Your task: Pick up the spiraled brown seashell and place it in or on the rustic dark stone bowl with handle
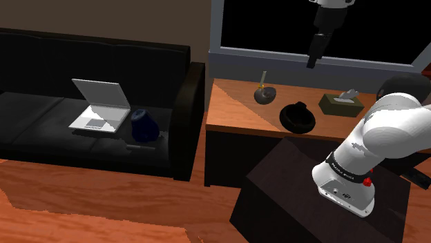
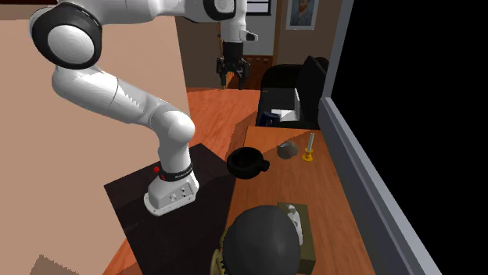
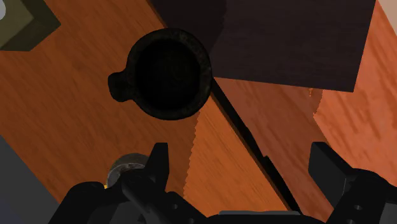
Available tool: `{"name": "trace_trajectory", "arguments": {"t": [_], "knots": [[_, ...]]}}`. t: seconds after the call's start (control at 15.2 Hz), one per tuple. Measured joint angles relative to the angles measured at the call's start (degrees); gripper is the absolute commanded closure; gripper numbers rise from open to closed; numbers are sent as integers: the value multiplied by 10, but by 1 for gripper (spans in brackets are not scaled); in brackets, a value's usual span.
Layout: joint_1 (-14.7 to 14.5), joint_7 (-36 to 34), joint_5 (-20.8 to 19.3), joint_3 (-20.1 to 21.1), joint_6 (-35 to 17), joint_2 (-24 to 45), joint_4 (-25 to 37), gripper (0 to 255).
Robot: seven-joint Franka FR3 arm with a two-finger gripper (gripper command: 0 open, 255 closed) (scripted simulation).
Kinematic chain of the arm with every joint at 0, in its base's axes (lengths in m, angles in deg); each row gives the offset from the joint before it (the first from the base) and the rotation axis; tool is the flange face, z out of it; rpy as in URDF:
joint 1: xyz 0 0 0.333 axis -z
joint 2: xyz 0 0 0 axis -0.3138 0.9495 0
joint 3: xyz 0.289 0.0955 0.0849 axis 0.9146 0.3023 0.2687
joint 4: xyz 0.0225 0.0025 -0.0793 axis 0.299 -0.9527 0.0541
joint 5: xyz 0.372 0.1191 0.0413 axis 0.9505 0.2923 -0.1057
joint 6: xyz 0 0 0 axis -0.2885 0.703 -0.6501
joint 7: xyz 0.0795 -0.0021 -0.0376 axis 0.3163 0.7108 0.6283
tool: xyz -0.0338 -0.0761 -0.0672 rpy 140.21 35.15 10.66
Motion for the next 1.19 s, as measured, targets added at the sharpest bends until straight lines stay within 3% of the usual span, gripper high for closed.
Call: {"name": "trace_trajectory", "arguments": {"t": [0.2, 0.53, 1.19], "knots": [[3, 8, -8, -10, -24, 12, -9, 0], [14, 36, -34, -46, -120, 64, -40, 0], [28, 109, -63, -133, -326, 246, -34, 0]]}}
